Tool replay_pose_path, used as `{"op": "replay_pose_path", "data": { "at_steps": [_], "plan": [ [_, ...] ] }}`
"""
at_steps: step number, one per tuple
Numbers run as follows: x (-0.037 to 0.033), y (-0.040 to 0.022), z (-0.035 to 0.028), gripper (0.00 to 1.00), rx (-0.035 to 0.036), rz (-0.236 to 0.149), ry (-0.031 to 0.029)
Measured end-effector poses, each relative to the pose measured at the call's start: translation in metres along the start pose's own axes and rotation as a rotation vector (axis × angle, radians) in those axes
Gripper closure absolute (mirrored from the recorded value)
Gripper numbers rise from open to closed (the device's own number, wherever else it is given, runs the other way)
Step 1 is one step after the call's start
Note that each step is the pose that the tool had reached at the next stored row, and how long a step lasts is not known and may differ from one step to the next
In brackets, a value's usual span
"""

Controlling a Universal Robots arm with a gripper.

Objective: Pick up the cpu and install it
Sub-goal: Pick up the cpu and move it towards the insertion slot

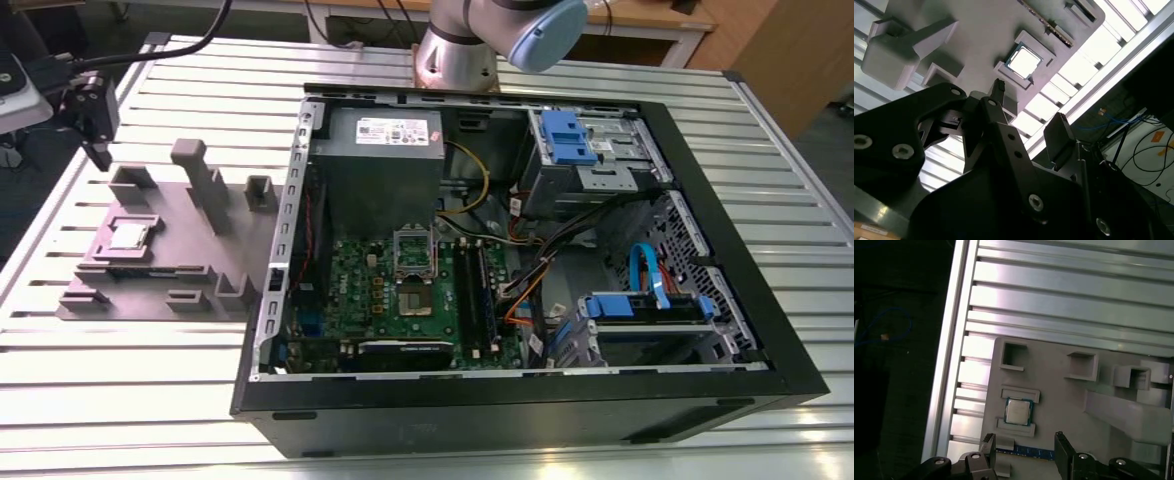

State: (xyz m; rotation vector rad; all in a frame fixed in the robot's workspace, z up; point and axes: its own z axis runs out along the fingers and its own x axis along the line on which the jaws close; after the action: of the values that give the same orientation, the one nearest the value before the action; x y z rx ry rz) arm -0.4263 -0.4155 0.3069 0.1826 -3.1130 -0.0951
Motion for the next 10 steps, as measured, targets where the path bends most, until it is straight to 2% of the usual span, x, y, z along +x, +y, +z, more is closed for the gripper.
{"op": "replay_pose_path", "data": {
  "at_steps": [8,10],
  "plan": [
    [-0.0002,-0.0009,0.0144,0.42,0.0000,0.004,-0.0002],
    [-0.0003,-0.0010,0.0161,0.42,0.0000,0.004,-0.0001]
  ]
}}
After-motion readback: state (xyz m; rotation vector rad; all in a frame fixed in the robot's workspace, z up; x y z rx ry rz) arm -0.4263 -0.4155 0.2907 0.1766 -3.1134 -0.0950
